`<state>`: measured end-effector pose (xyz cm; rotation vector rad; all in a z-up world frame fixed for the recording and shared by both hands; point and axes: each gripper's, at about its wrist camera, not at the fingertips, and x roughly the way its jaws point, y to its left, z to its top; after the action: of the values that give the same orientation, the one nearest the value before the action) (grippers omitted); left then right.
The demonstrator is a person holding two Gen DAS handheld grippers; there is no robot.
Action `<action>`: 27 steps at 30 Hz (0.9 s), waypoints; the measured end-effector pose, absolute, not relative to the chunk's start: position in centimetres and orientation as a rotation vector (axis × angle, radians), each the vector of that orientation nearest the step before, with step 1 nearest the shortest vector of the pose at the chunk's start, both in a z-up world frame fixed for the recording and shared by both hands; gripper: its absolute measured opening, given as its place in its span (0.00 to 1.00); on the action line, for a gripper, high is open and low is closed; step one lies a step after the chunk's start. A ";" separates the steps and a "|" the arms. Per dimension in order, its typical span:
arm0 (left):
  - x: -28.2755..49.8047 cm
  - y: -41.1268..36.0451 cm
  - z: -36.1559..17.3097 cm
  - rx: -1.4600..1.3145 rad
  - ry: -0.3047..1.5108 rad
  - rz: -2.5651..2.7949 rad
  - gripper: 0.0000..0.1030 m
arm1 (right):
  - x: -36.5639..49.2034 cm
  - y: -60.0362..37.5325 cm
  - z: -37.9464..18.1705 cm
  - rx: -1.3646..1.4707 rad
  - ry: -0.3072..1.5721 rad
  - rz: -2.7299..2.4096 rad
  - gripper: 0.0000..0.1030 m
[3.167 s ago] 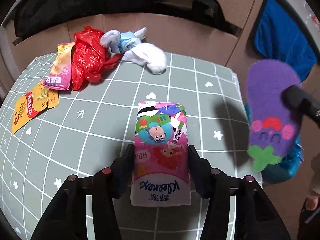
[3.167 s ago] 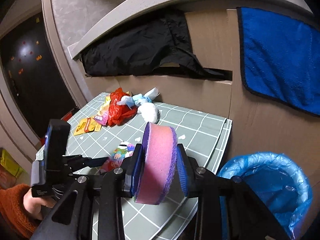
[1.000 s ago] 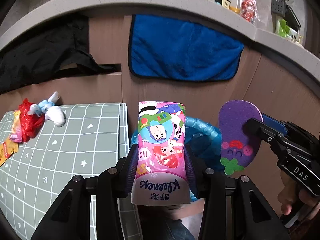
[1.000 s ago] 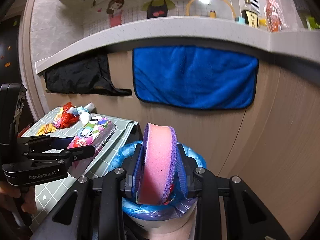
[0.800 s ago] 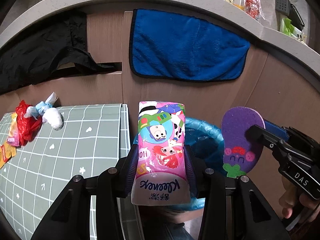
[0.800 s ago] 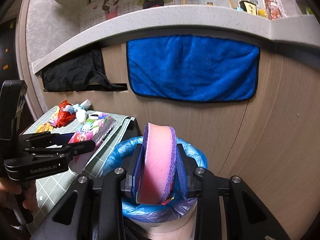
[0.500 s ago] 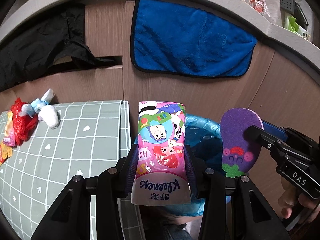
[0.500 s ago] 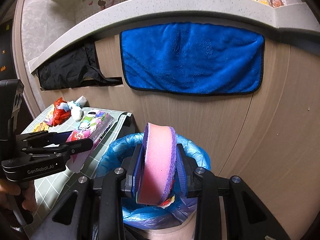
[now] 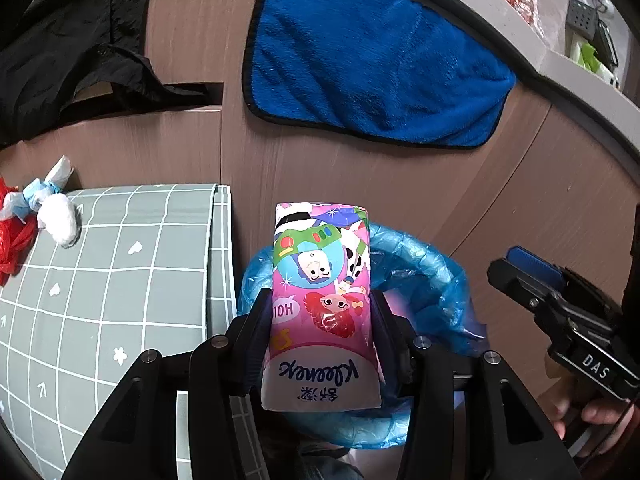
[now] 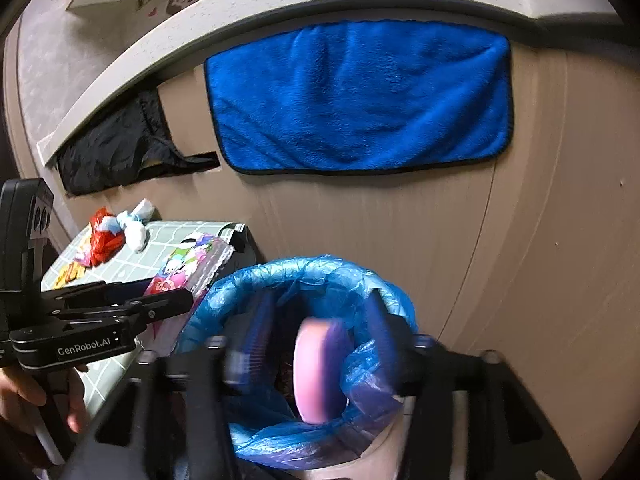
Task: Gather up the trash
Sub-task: 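Carry the tissue pack and purple sponge over the blue bin and release both, then move both grippers back over the table toward the yellow snack packets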
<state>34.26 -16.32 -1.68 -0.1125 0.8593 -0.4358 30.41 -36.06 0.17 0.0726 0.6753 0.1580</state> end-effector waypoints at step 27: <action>30.9 9.8 0.6 -0.087 0.721 -0.032 0.71 | 31.6 -24.9 4.2 0.185 0.669 0.494 0.52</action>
<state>30.88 9.79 0.61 -0.0867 0.7207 -0.0319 31.61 -24.88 4.18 0.1849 0.6695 0.4940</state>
